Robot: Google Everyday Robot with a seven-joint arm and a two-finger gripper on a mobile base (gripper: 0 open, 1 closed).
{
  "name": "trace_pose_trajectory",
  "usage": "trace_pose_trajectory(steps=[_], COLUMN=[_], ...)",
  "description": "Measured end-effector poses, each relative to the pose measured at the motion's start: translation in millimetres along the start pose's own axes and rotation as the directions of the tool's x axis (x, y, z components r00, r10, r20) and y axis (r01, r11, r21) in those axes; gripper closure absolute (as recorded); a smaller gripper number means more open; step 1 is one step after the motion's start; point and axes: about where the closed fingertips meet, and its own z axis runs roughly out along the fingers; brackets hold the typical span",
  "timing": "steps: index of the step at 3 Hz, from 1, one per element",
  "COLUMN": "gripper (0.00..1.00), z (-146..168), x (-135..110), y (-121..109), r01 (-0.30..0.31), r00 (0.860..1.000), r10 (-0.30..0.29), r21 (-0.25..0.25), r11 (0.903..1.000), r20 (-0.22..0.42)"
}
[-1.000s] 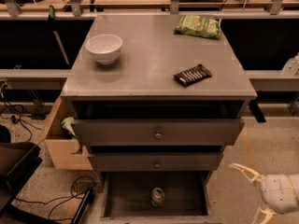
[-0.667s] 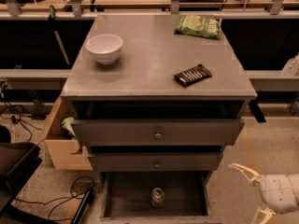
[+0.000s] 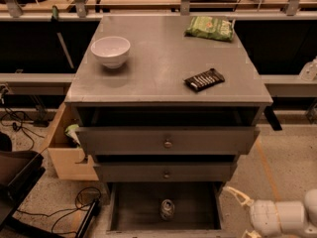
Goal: Pick 7up can from bottom drawer and place on counter
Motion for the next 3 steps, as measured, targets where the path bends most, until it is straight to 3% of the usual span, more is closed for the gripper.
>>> trace_pose_trajectory(steps=[1,3], gripper=[0.00,0.00], z=[50,159], x=[48,109], y=[0,-10], r01=[-0.012,-0.018], r00=[0.996,0.974], r10=[0.012,0.023], r21=[0.000,-0.028], r11=[0.9999,0.9995], r20=[0.089,0.225])
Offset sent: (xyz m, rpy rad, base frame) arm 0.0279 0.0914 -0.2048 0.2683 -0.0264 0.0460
